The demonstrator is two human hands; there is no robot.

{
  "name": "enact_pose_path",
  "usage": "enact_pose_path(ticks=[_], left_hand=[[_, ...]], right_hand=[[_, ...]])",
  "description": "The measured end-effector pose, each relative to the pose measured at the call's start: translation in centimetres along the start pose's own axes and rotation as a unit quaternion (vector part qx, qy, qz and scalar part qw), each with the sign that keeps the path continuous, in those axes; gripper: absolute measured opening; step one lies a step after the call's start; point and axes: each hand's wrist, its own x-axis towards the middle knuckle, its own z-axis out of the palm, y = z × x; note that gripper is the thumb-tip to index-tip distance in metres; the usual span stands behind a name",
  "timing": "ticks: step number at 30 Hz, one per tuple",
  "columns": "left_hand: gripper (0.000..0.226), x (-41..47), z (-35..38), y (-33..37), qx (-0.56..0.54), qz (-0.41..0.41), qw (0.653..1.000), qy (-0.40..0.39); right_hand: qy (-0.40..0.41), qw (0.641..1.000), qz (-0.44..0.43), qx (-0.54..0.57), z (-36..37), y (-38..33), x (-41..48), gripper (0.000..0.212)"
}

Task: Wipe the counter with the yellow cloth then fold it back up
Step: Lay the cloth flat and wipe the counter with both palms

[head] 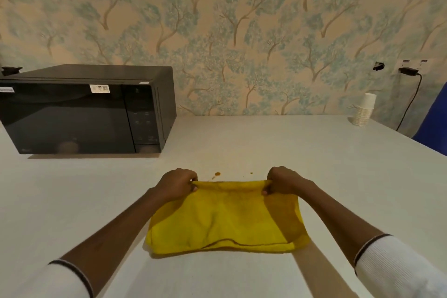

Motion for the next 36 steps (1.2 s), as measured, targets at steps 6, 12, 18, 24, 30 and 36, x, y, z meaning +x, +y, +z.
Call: enact_pose_path(ticks=[6,12,18,24,30,36], left_hand=[[0.024,0.1,1.1,1.0,0.102,-0.020,0.992,0.067],[0.038,-2.5,4.3,6.4,0.155,-0.083,0.978,0.115],[0.051,-2.9,6.9,9.4,0.135,-0.110,0.982,0.077],[0.074,-2.4,9.8,7.0,0.119,-0.126,0.984,0.028],[0.071,-1.0,10.4,6.2,0.120,-0.101,0.987,0.015],[0.068,1.3,10.4,5.7,0.127,-0.087,0.988,0.014]], right_hand=[[0.122,0.988,0.089,-0.044,1.8,-1.5,0.2,0.030],[0.226,0.970,0.088,0.034,6.5,-8.5,-1.7,0.060],[0.155,0.981,0.115,0.034,9.6,-11.9,-2.0,0.057],[0.107,0.984,0.139,0.040,11.0,-11.2,-1.5,0.076],[0.101,0.983,0.146,0.040,10.9,-10.6,-0.1,0.080],[0.103,0.984,0.144,0.033,10.5,-9.5,2.2,0.080]])
